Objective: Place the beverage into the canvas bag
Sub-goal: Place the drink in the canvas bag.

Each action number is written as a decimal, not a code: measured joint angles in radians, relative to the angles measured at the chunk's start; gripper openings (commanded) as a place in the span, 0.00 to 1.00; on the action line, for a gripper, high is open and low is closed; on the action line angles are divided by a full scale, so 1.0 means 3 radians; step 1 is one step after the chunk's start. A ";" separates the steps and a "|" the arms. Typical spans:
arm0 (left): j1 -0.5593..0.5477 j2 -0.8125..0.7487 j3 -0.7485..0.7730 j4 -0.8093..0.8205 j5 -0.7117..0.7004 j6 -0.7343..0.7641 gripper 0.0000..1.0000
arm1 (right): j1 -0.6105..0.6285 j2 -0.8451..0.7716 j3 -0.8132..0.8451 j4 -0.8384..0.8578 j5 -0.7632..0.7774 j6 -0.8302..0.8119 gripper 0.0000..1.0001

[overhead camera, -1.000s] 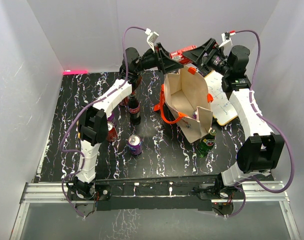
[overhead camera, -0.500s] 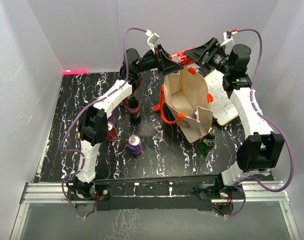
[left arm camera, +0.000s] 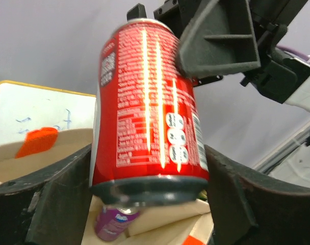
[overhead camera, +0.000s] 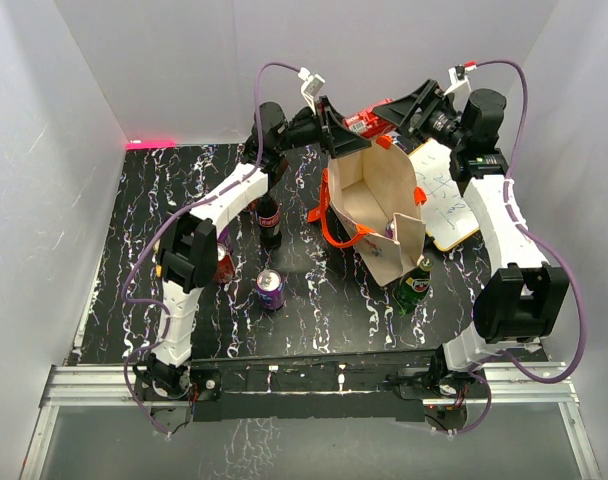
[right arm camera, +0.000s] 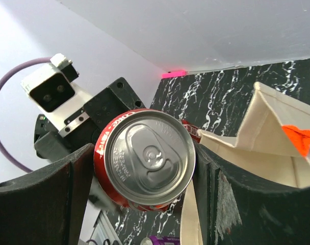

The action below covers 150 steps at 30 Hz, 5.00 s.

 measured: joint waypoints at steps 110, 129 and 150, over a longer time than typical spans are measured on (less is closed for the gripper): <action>-0.0104 0.0258 0.0753 -0.3091 -0.1214 0.3037 0.00 | 0.0423 -0.0708 -0.1807 -0.0655 0.0440 -0.4470 0.08; -0.0080 0.0258 0.0757 -0.3094 -0.1216 0.3028 0.00 | 0.0507 -0.0005 -0.1311 -0.0895 0.0746 -0.4730 0.08; -0.0083 0.0261 0.0843 -0.3104 -0.1437 0.2640 0.00 | 0.0507 0.0264 -0.0975 -0.1790 0.0642 -0.5378 0.08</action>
